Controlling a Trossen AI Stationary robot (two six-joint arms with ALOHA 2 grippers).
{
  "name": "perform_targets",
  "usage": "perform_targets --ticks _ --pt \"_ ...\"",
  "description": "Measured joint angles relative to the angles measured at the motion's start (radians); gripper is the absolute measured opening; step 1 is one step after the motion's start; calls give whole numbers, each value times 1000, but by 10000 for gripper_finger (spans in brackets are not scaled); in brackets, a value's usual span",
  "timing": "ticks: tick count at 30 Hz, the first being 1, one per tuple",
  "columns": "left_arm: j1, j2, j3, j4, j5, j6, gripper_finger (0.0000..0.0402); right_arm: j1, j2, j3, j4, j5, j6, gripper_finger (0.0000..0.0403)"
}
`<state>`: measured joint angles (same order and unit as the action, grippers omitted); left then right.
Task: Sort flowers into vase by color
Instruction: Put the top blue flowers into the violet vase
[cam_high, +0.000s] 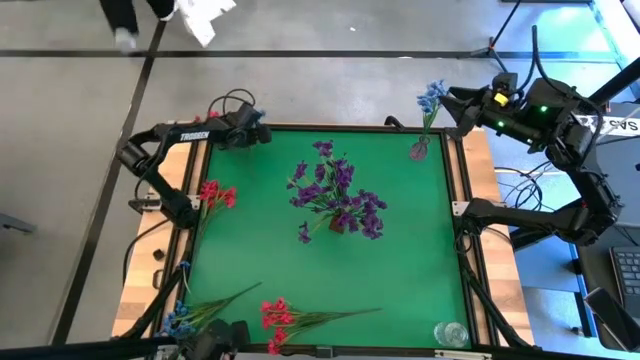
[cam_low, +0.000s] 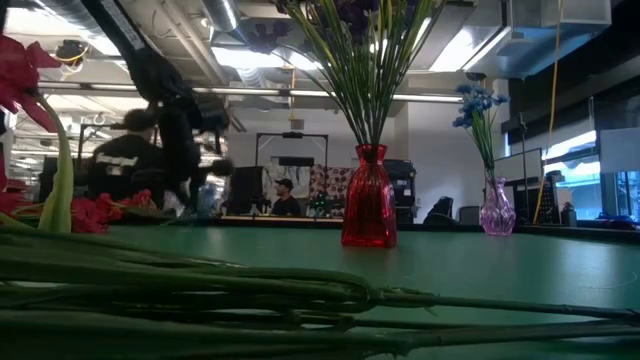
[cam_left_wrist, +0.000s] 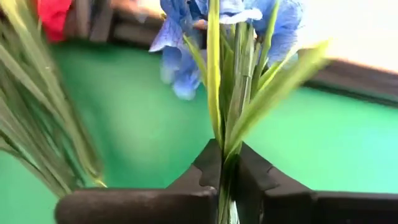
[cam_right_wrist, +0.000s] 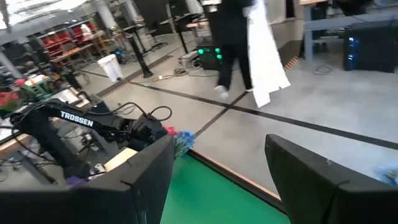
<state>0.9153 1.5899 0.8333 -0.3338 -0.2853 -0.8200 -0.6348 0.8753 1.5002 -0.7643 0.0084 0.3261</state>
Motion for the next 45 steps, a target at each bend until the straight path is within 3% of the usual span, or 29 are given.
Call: perform_targets --ticks 4,9,15,21,26,34,38,45 --pt "-40 -145 0 7 -33 22 20 1 -3 0 31 -47 -11 253" --pt "-102 -416 0 47 -44 77 18 0 -3 0 103 -106 -11 253" --pt "-227 -718 1 310 -30 243 16 1 27 0 294 -182 -10 253" --pt "-336 -846 1 479 -41 293 15 1 101 1 459 -257 -18 253" --pt "-449 -820 1 658 4 344 14 1 162 0 555 -325 -49 253" --pt "-605 -670 19 976 17 433 14 1 221 0 597 -450 -53 253" --pt "-652 -542 148 965 26 505 14 12 242 1 591 -495 -71 253" --pt "-663 -307 408 867 106 538 14 134 300 0 586 -498 -150 253"
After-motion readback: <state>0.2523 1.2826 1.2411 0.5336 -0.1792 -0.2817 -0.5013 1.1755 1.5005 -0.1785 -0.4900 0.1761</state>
